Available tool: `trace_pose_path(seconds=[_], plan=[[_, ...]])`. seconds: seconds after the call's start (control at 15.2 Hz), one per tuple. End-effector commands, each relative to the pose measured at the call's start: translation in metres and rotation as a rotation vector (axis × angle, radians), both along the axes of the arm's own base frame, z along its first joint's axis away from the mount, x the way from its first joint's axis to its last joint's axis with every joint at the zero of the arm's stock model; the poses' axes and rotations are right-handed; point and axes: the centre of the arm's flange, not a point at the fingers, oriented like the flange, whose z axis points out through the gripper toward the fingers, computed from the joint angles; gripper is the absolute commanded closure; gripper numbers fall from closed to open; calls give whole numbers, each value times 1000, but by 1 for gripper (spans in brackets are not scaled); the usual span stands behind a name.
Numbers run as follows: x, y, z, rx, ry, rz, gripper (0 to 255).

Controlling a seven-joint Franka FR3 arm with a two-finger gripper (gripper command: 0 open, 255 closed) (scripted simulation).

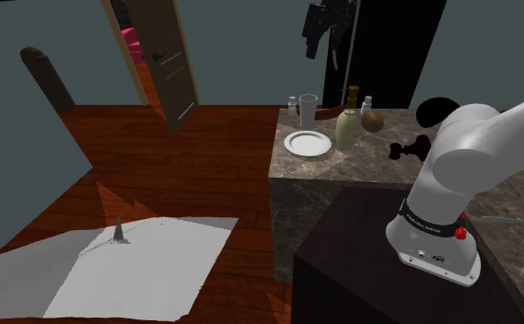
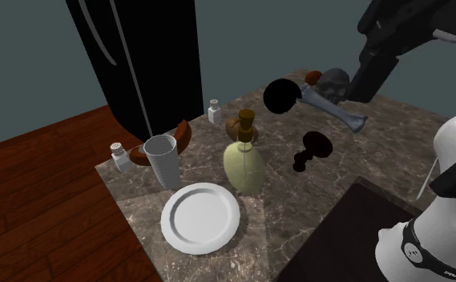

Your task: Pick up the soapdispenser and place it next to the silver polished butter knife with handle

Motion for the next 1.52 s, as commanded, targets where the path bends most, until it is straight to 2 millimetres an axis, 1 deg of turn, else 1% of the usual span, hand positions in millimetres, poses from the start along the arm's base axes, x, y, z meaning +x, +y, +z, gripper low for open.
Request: trace_pose_path(seconds=[0.0,0.73,1.45], plan=[[0,0,0,0,0,0,0],[-1,-134,-66,23,7,37,0],[3,-266,-136,47,13,74,0]])
